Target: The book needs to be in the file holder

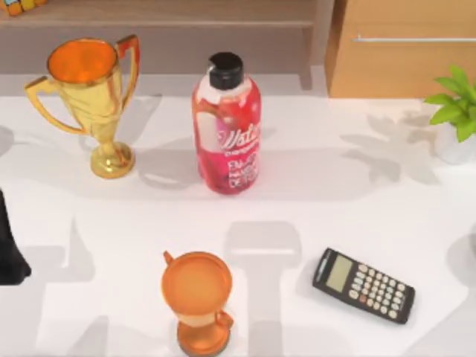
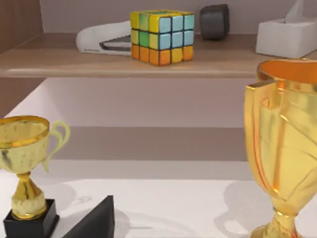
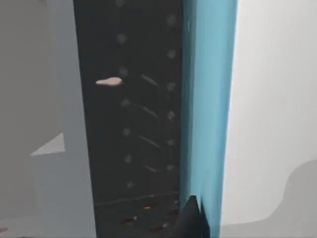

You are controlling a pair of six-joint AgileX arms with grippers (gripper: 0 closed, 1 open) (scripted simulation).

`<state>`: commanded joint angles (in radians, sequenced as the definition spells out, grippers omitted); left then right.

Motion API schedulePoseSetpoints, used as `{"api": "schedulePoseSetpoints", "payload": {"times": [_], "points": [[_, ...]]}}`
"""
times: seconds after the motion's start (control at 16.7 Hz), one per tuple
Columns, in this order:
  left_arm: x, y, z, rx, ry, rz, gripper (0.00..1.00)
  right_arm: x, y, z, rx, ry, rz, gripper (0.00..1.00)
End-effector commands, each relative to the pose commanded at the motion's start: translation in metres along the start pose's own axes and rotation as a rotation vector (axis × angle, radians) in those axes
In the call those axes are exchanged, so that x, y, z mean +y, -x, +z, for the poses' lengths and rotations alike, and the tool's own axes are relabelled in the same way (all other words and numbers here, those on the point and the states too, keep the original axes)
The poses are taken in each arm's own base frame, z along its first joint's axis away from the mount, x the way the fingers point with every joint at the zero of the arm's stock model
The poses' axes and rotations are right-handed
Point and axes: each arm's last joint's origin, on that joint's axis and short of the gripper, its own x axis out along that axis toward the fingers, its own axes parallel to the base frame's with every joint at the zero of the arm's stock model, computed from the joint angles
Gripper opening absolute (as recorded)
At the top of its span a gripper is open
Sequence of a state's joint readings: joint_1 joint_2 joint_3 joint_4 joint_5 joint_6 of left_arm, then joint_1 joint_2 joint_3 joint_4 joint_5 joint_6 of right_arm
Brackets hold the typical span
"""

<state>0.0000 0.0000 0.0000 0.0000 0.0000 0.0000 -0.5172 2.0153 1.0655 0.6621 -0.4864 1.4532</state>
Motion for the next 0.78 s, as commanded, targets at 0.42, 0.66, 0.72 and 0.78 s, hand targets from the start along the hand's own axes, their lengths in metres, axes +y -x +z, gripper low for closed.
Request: {"api": "schedulePoseSetpoints", "payload": {"times": [0.42, 0.66, 0.72, 0.78], "points": [[0.0000, 0.0000, 0.0000, 0.000, 0.000, 0.000, 1.00, 0.0000, 0.0000, 0.0000, 0.000, 0.000, 0.000, 0.98], [0.0000, 0.0000, 0.0000, 0.000, 0.000, 0.000, 1.00, 0.0000, 0.0000, 0.0000, 0.000, 0.000, 0.000, 1.00], [0.0000, 0.0000, 0.0000, 0.000, 0.000, 0.000, 1.00, 0.0000, 0.0000, 0.0000, 0.000, 0.000, 0.000, 1.00], [0.0000, 0.0000, 0.0000, 0.000, 0.000, 0.000, 1.00, 0.0000, 0.0000, 0.0000, 0.000, 0.000, 0.000, 1.00]]}}
